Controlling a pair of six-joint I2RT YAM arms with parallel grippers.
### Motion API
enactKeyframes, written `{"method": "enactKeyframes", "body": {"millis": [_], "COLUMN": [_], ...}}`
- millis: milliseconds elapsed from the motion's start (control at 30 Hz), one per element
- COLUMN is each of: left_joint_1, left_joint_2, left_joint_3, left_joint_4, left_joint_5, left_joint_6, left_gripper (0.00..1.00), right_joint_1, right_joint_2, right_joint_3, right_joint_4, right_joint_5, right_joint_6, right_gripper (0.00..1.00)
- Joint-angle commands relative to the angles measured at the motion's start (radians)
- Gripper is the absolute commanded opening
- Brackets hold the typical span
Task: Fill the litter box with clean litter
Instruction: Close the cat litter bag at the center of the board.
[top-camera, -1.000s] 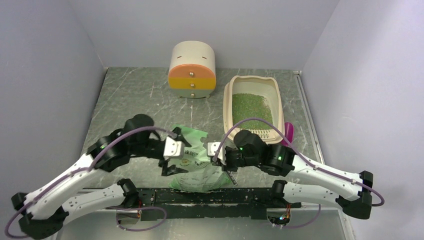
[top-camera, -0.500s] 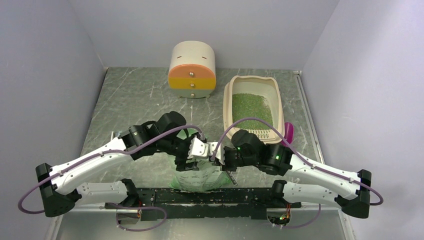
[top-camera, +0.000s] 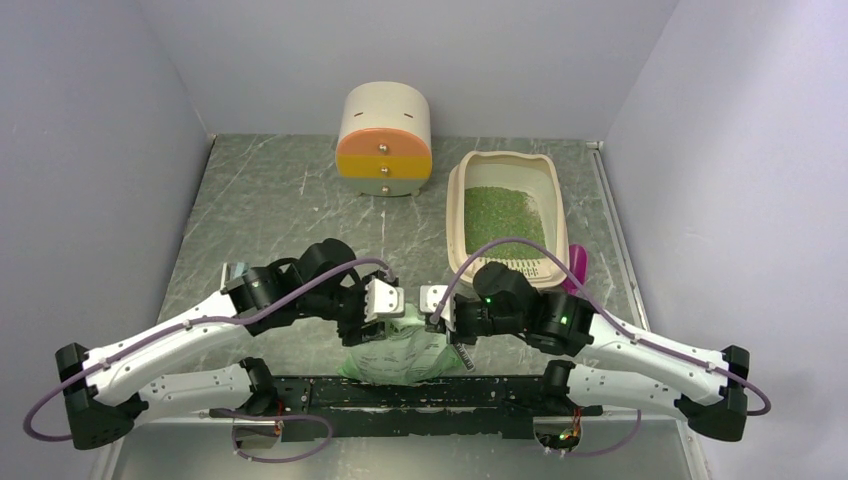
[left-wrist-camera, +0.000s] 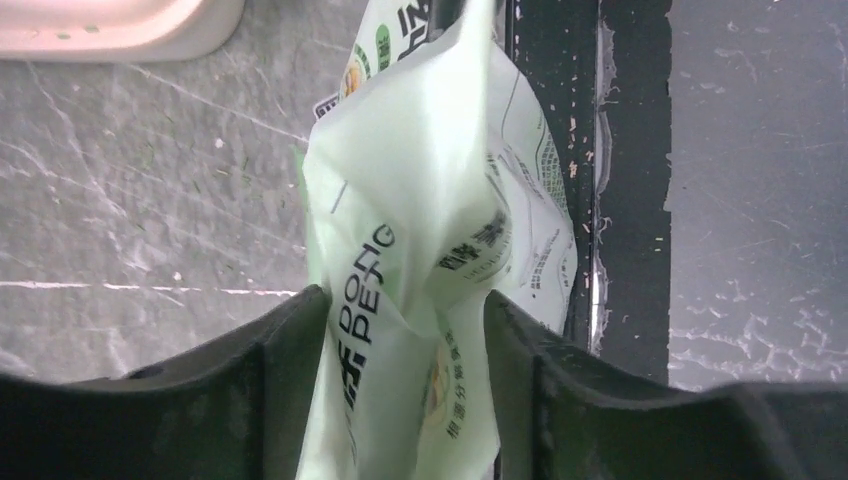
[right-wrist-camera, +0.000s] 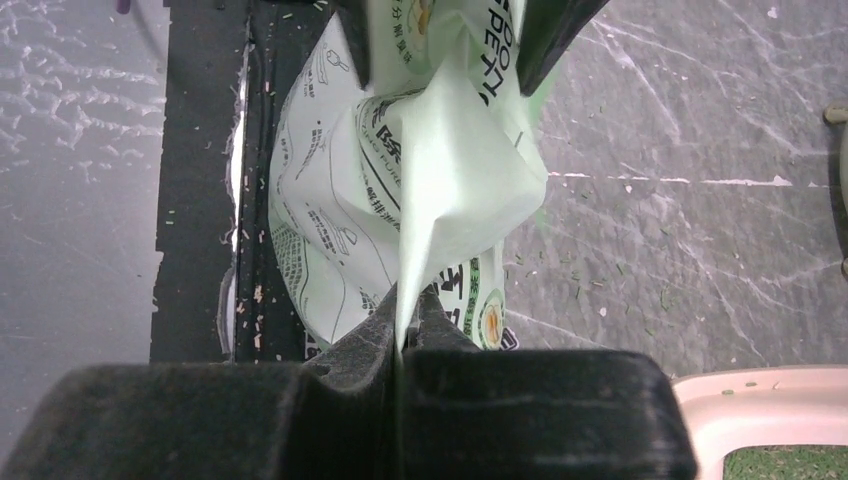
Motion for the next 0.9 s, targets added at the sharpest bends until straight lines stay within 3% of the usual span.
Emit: {"method": "enactKeyframes", "body": {"millis": [0,133,300,333,433,467,533,567,700,767,833,867], "left_joint_1": [-0.003,-0.002,-0.002,-0.002,-0.003,-0.002,-0.002,-0.002,-0.002,-0.002,-0.002,-0.002], "left_joint_2": [0.062,0.029,-0.107,-0.128,-0.151,-0.145,-0.127,-0.115,-0.095,-0.101,-0.114,-0.120], "left_joint_3": [-0.010,-0.027,-0.065,-0.077,-0.088,-0.085,-0.073,-0.067,-0.054,-0.053,-0.054,-0.055], "left_joint_4": [-0.019,-0.003,0.047,0.063,0.081,0.082,0.072,0.066,0.062,0.063,0.065,0.066], "left_joint_5": [0.006,-0.010,0.039,0.051,0.060,0.061,0.050,0.046,0.028,0.009,0.002,0.001], "left_joint_6": [-0.025,-0.039,-0.084,-0.099,-0.132,-0.139,-0.144,-0.145,-0.158,-0.168,-0.171,-0.172], "left_gripper": [0.53,0.08,0.05,0.05,0.05,0.05,0.05,0.05,0.05,0.05,0.05,0.05], "right_joint_1": [0.006,0.006,0.007,0.006,0.006,0.005,0.005,0.005,0.006,0.006,0.005,0.006], "right_joint_2": [-0.053,-0.060,-0.094,-0.108,-0.152,-0.168,-0.200,-0.212,-0.266,-0.278,-0.300,-0.318], "right_joint_3": [-0.004,-0.011,-0.029,-0.033,-0.035,-0.030,-0.012,0.005,0.029,0.013,-0.041,-0.085], "right_joint_4": [0.095,0.111,0.149,0.162,0.194,0.189,0.133,0.080,-0.124,-0.299,-0.418,-0.411], "right_joint_5": [-0.054,-0.048,0.032,0.075,0.299,0.381,0.589,0.687,0.769,0.814,0.807,0.769], "right_joint_6": [0.022,0.042,0.106,0.146,0.385,0.468,0.660,0.762,1.028,1.262,1.488,1.525], "right_gripper": [0.00,0.00,0.00,0.08,0.54,0.64,0.79,0.81,0.73,0.71,0.60,0.55]}}
